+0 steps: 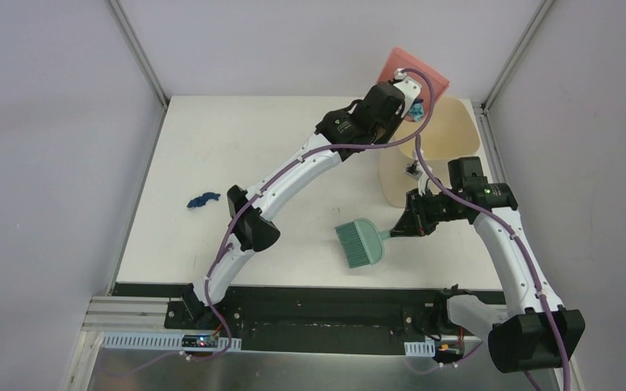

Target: Sweep away the paper scraps from the table

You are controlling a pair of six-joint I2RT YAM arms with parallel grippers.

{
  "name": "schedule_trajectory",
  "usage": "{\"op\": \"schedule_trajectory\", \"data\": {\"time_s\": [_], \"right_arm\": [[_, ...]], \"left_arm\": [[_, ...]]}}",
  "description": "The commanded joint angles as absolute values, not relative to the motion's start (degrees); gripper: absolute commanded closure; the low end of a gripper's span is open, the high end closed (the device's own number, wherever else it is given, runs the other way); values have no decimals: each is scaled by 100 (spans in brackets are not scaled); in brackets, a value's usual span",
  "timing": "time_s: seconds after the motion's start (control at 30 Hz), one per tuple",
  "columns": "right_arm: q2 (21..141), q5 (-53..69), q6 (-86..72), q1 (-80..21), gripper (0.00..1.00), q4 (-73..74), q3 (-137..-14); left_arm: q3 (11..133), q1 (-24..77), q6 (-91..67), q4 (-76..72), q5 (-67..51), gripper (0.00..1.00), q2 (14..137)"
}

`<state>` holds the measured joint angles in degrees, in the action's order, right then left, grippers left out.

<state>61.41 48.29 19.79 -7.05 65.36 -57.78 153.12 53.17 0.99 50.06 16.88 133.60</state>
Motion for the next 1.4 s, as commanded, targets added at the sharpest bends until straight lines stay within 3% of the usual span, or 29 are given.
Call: {"op": "schedule_trajectory", "data": {"time_s": [0.0, 0.33, 0.57, 0.83, 1.37], "right_arm": [[6112, 5022, 2169, -729, 100, 6380, -5792], [5952, 5097, 2249, -729, 100, 6413, -5774], [5914, 5247, 2462, -728, 100, 6578, -5865], [6005, 5329, 3000, -729, 100, 7400, -6431], [5528, 5010, 3208, -725, 100, 7855, -6730]], "left_arm": [[15460, 5259, 28, 5235, 1727, 100, 12949], [14472, 5061, -412, 7399, 1651, 100, 11651], [11681, 4957, -749, 8402, 892, 100, 10729], [9290, 4909, -837, 7671, 139, 100, 10168], [7799, 4920, -1051, 5487, -588, 93, 11147]]}}
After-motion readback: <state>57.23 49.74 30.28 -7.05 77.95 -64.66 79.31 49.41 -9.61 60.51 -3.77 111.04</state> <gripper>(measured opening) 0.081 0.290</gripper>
